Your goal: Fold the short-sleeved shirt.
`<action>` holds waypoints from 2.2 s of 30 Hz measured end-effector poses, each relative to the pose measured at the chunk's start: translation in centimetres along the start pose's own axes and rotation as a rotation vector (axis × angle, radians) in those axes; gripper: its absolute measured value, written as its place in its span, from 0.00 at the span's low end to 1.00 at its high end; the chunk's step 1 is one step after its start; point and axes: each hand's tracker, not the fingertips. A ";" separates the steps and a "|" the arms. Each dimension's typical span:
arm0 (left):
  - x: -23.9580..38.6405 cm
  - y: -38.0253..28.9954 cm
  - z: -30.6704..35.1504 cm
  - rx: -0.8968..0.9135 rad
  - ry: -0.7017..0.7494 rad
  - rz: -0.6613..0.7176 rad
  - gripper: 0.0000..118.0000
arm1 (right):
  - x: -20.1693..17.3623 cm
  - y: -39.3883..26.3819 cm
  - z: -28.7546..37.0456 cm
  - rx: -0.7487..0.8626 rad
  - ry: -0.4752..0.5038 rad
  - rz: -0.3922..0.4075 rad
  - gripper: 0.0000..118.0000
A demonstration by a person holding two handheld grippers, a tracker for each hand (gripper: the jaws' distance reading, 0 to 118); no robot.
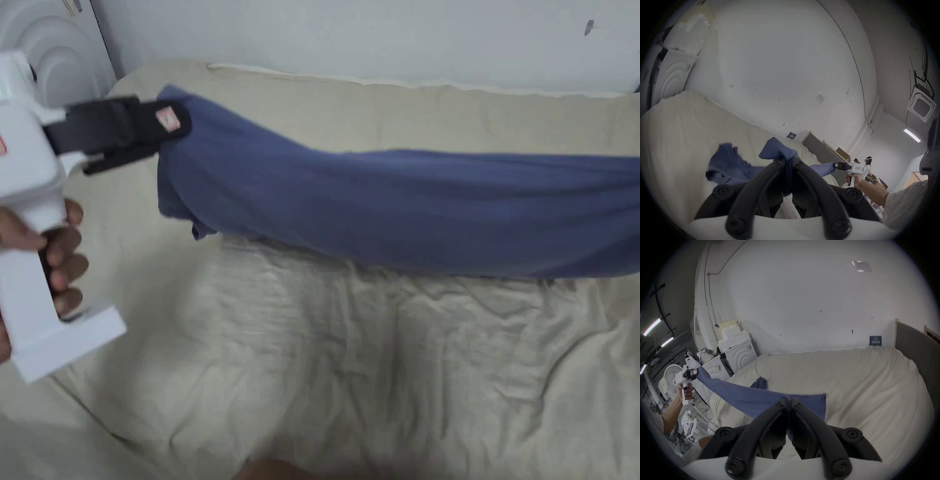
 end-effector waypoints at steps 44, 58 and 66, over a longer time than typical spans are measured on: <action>-8.0 -26.5 2.5 -0.516 0.358 0.248 0.07 | 2.0 -26.2 1.8 -0.322 -0.075 -0.092 0.04; -8.8 -26.9 4.2 -0.492 0.392 0.183 0.72 | 3.7 -27.0 3.9 -0.277 -0.128 -0.123 0.75; -8.1 -26.0 8.7 -0.449 0.413 0.154 0.72 | 2.4 -26.7 8.4 -0.199 -0.147 -0.163 0.69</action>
